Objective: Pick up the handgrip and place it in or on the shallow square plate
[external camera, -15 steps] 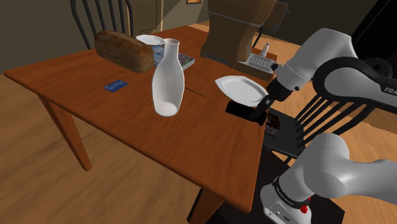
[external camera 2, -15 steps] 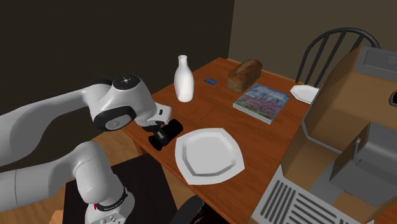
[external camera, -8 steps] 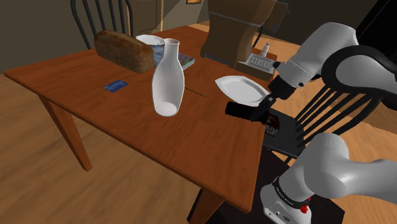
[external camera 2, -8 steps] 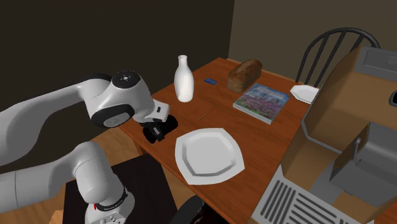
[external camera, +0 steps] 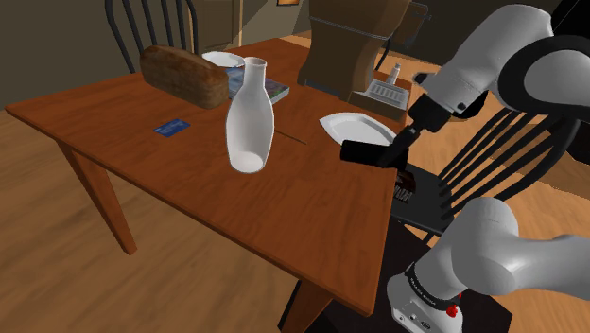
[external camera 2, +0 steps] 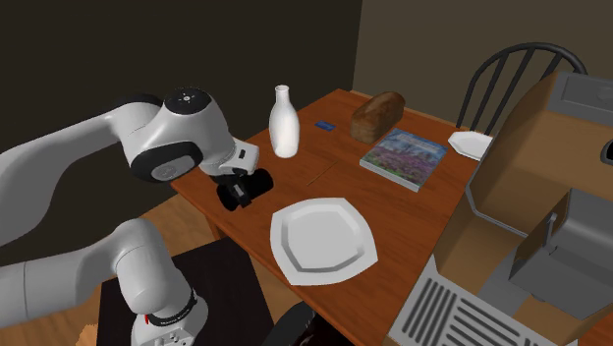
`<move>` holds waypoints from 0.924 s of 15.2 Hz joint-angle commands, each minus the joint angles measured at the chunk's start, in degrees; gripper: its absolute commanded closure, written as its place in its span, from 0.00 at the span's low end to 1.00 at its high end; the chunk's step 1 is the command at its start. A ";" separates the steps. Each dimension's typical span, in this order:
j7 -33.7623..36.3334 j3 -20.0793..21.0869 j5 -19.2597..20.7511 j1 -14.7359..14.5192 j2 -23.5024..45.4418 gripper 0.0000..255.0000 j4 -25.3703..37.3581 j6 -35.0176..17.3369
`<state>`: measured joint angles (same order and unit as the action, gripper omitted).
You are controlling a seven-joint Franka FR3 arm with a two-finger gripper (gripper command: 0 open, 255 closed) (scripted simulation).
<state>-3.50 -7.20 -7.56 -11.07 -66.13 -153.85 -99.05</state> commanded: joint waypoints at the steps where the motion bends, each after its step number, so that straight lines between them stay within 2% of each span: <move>1: 0.25 0.05 -0.04 -0.14 0.65 1.00 1.94 1.23; 6: 0.91 0.23 -0.19 -0.48 2.22 1.00 6.43 4.08; 14: -8.98 -10.84 5.92 0.42 14.38 1.00 14.59 1.27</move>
<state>-11.16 -16.66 -2.32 -10.72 -53.05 -140.02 -97.35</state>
